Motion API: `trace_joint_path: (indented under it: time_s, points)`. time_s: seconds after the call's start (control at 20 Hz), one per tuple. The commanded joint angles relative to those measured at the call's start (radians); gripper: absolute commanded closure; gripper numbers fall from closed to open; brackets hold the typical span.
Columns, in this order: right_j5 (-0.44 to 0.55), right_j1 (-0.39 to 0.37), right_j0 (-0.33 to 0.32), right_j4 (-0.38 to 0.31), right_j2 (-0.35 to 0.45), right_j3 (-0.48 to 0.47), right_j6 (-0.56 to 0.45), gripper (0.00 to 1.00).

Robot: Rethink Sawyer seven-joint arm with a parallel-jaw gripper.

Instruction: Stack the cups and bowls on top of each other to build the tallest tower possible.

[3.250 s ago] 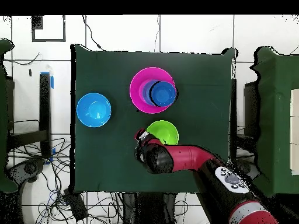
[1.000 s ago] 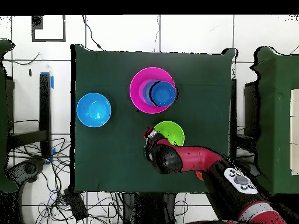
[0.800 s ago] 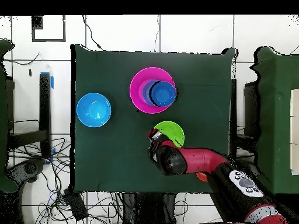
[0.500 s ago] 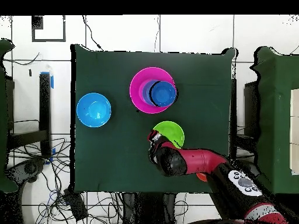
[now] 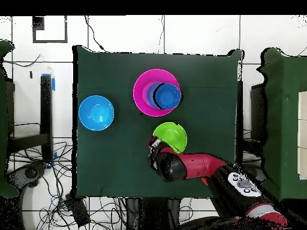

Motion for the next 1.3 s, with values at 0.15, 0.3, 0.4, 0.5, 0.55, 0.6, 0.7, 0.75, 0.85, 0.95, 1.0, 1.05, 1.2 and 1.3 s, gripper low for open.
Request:
trace_joint_path:
  time_s: [0.15, 0.3, 0.4, 0.5, 0.55, 0.6, 0.7, 0.75, 0.85, 0.95, 1.0, 1.05, 1.2, 1.3]
  points:
    - [-0.048, 0.038, 0.056, -0.035, 0.006, -0.04, 0.016, 0.0]
    - [-0.047, 0.052, 0.054, -0.037, 0.011, -0.057, 0.009, 0.0]
    - [-0.051, 0.074, 0.053, -0.042, 0.011, -0.081, 0.003, 0.0]
    - [-0.058, 0.093, 0.053, -0.047, 0.008, -0.1, -0.002, 0.0]
    - [-0.056, 0.092, 0.052, -0.048, 0.008, -0.103, -0.005, 0.0]
    - [-0.047, 0.085, 0.047, -0.05, 0.01, -0.1, -0.01, 0.0]
    - [-0.034, 0.078, 0.046, -0.048, 0.012, -0.097, -0.014, 0.0]
    - [-0.027, 0.075, 0.046, -0.046, 0.013, -0.096, -0.016, 0.0]
    - [-0.024, 0.061, 0.045, -0.045, 0.014, -0.082, -0.015, 0.0]
    - [-0.027, 0.062, 0.042, -0.052, 0.017, -0.084, -0.02, 0.0]
    - [-0.06, 0.064, 0.054, -0.062, -0.002, -0.096, -0.014, 1.0]
    - [-0.092, 0.064, 0.067, -0.066, -0.02, -0.102, -0.005, 1.0]
    - [-0.083, 0.056, 0.068, -0.067, -0.025, -0.108, -0.011, 1.0]
    - [-0.015, 0.043, 0.016, -0.064, 0.037, -0.089, -0.049, 1.0]
